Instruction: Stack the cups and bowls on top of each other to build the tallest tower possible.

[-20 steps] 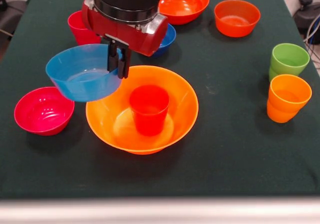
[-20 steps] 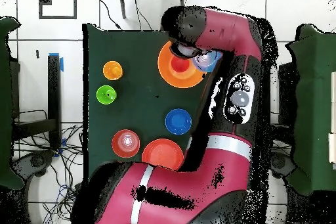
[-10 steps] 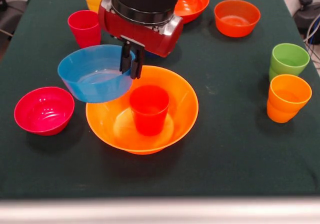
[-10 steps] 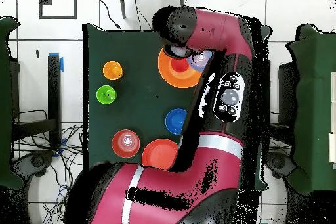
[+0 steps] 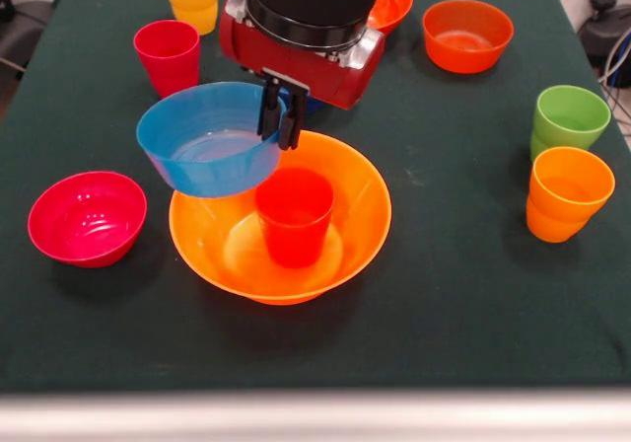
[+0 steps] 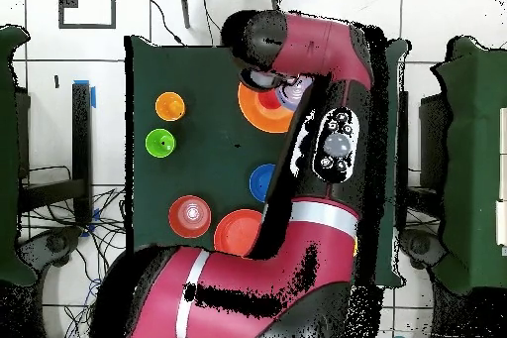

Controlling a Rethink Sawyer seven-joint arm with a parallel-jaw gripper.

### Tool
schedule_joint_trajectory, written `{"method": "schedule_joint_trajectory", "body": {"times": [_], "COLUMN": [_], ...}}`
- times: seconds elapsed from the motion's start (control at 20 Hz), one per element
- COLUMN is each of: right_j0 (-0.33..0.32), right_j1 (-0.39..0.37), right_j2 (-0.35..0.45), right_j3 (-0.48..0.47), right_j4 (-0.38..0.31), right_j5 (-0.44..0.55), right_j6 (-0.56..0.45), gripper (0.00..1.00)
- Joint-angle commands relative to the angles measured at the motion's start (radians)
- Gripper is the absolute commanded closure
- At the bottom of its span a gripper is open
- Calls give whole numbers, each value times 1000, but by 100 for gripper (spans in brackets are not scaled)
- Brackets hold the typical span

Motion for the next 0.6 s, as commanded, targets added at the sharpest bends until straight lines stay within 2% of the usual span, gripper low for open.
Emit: {"method": "schedule_joint_trajectory", "body": {"times": [0.05, 0.6], "right_j0": [23, 27], "right_j1": [27, 40], "right_j2": [34, 34], "right_j3": [16, 2], "right_j4": [-4, -7], "right_j5": [122, 135], "right_j6": [111, 110], "gripper": [100, 100]}}
